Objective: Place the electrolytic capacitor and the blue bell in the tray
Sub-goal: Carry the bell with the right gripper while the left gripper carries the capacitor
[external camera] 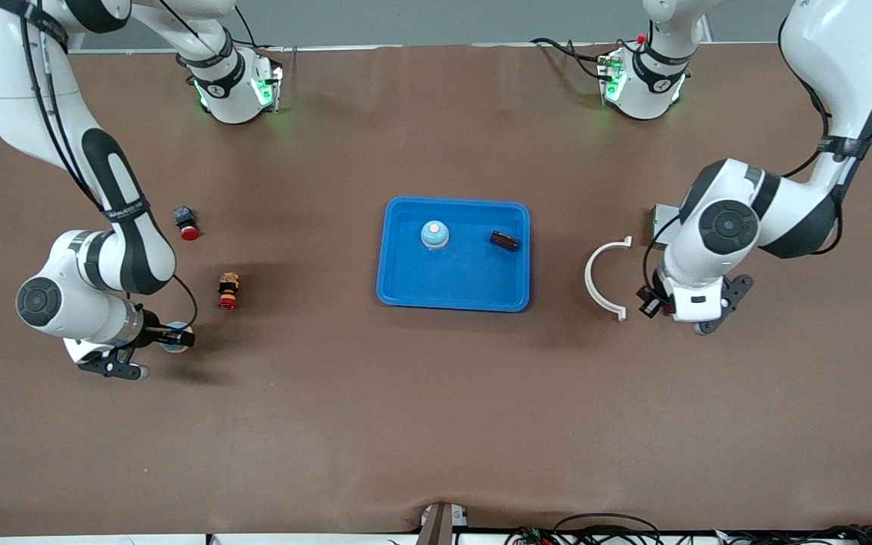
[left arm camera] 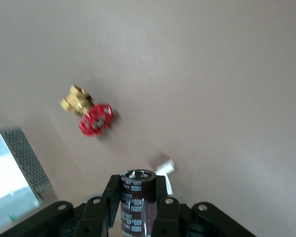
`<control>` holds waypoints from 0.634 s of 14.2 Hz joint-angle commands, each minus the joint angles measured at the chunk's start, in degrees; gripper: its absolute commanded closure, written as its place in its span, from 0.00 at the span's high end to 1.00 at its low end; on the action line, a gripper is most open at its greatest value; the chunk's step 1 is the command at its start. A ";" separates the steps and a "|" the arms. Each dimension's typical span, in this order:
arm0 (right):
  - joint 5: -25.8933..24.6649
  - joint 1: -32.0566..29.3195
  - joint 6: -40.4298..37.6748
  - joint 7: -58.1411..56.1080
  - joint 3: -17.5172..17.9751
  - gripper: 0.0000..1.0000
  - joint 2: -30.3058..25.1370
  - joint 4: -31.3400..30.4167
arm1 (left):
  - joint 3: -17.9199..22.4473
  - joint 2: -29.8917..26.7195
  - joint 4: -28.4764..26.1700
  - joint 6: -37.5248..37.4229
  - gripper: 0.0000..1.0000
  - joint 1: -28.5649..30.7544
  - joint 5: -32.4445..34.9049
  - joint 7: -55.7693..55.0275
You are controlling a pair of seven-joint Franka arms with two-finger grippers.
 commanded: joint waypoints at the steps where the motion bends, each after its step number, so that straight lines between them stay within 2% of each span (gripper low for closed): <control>1: 0.49 5.91 -3.58 10.43 -0.23 0.00 -3.44 -0.13 | -0.27 -0.01 0.48 -0.68 0.00 -3.16 -0.90 -5.72; 5: 0.49 14.35 -6.84 27.48 -0.23 0.00 -5.47 0.84 | -0.27 0.96 1.97 -0.68 0.00 -8.34 -0.99 -13.20; 9: 0.40 21.91 -6.76 39.36 -0.32 0.00 -5.56 1.64 | -0.27 5.34 6.71 -0.68 0.00 -14.40 -0.99 -22.42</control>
